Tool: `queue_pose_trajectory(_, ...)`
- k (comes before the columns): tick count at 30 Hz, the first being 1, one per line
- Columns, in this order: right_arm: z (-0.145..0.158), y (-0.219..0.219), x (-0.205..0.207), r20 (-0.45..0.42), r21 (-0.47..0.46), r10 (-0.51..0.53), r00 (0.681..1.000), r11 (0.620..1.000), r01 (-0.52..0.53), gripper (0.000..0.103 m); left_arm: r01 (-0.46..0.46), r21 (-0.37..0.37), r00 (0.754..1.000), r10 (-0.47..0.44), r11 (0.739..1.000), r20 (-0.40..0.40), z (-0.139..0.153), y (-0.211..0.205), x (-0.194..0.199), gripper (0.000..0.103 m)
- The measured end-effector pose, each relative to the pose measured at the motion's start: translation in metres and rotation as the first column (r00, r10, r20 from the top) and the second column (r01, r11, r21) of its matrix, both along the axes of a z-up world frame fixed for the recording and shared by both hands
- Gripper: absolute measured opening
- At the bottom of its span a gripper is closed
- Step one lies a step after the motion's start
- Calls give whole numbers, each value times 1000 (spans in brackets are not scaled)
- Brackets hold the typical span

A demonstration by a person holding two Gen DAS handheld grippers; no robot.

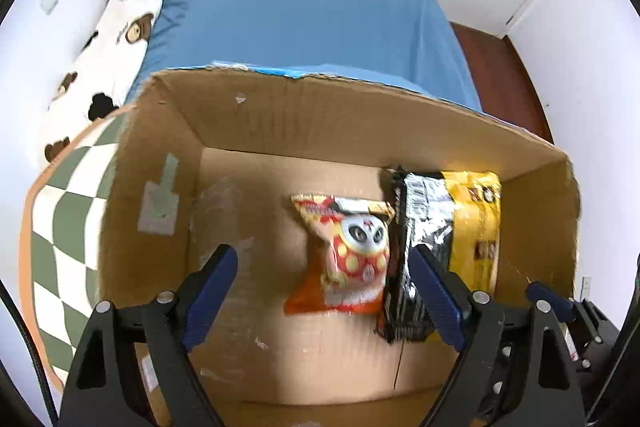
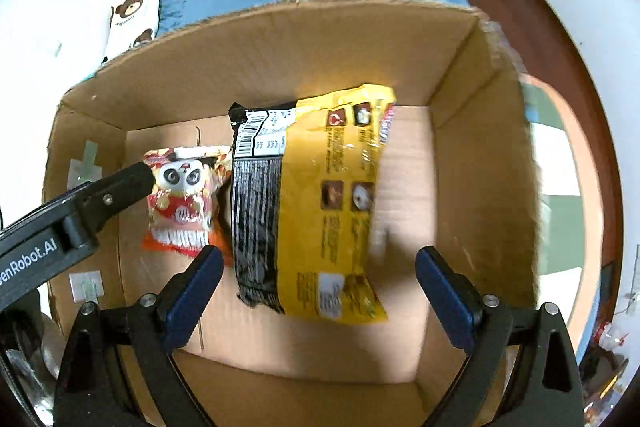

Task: Organize snacks
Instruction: 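Carry both bags into the cardboard box and open both tools to release, then grasp the orange sunflower-seed bag with the left tool while the right tool grasps the yellow chip bag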

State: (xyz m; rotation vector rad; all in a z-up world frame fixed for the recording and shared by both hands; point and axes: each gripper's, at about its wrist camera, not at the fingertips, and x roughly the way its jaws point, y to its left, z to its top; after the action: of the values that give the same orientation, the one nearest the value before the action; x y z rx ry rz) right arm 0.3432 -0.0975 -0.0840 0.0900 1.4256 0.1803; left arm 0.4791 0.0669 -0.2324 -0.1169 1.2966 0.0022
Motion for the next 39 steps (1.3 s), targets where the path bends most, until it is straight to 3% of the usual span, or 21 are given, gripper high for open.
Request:
queue_pose_trajectory(9, 90, -14, -66, 148, -23, -7, 989, 1000, 11, 99, 29, 15, 991, -30, 999, 131, 46, -8, -55, 87)
queue_pose_trajectory(11, 79, -15, -51, 174, -30, -4, 985, 1000, 10, 99, 29, 17, 987, -32, 999, 156, 58, -12, -69, 87)
queue_pose_trajectory(15, 101, -23, -69, 204, -13, -17, 979, 1000, 20, 99, 20, 22, 979, -24, 1000, 202, 79, -11, -98, 87)
queue_pose_trajectory(20, 98, -24, -89, 220, 14, -43, 975, 999, 41, 99, 15, 7, 973, -16, 1000, 232, 101, -6, -136, 87)
queue_pose_trajectory(24, 100, -39, -116, 201, 43, -78, 976, 997, 71, 99, 17, 11, 976, -19, 1000, 217, 102, -3, -167, 87)
queue_pose_trajectory(27, 84, -52, -136, 144, 53, -102, 984, 994, 95, 99, 11, 30, 984, -17, 999, 175, 86, 2, -190, 87)
queue_pose_trajectory(32, 33, -71, -166, 2, 82, -131, 991, 988, 130, 99, -31, 28, 999, 31, 999, 15, 28, 20, -222, 87)
queue_pose_trajectory(39, -28, -51, -167, -46, 34, 20, 999, 999, -19, 97, -132, 3, 970, 129, 991, -206, -58, 52, -256, 87)
